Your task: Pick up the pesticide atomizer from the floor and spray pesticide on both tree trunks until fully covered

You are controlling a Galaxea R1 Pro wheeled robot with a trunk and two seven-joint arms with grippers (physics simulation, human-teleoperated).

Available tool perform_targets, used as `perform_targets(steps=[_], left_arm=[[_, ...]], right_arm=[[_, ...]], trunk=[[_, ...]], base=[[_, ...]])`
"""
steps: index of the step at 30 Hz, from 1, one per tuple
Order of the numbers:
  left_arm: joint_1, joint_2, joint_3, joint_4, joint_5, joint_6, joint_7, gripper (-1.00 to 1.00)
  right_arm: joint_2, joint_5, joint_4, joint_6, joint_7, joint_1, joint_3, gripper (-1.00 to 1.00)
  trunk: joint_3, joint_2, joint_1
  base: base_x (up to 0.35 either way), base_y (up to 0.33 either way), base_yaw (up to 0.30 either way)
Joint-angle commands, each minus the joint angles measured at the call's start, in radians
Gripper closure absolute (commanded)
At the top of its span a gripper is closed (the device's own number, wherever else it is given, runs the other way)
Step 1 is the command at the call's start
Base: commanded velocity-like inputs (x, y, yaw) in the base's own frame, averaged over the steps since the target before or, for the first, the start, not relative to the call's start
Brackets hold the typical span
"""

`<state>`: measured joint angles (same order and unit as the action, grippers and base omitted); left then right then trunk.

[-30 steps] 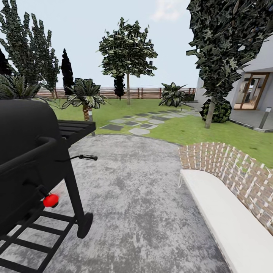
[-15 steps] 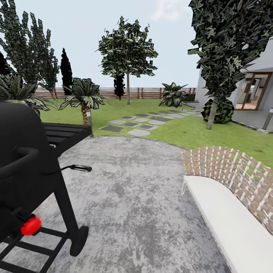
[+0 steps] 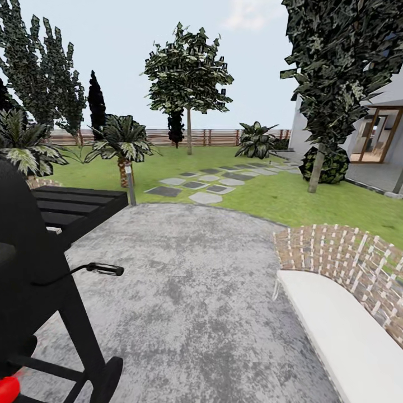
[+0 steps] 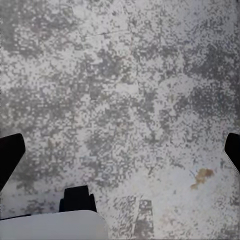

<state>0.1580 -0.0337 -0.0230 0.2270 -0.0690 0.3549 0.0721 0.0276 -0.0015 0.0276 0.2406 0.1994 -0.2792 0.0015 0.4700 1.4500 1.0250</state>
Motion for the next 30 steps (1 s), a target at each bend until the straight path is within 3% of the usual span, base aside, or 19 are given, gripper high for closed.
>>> perform_targets(steps=[1, 30], left_arm=[[0.000, 0.000, 0.000, 0.000, 0.000, 0.000, 0.000, -1.00], [0.000, 0.000, 0.000, 0.000, 0.000, 0.000, 0.000, -1.00]], right_arm=[[0.000, 0.000, 0.000, 0.000, 0.000, 0.000, 0.000, -1.00], [0.000, 0.000, 0.000, -0.001, 0.000, 0.000, 0.000, -1.00]], trunk=[[0.000, 0.000, 0.000], [0.000, 0.000, 0.000]], base=[[0.350, 0.000, 0.000], [0.349, -0.025, 0.000]])
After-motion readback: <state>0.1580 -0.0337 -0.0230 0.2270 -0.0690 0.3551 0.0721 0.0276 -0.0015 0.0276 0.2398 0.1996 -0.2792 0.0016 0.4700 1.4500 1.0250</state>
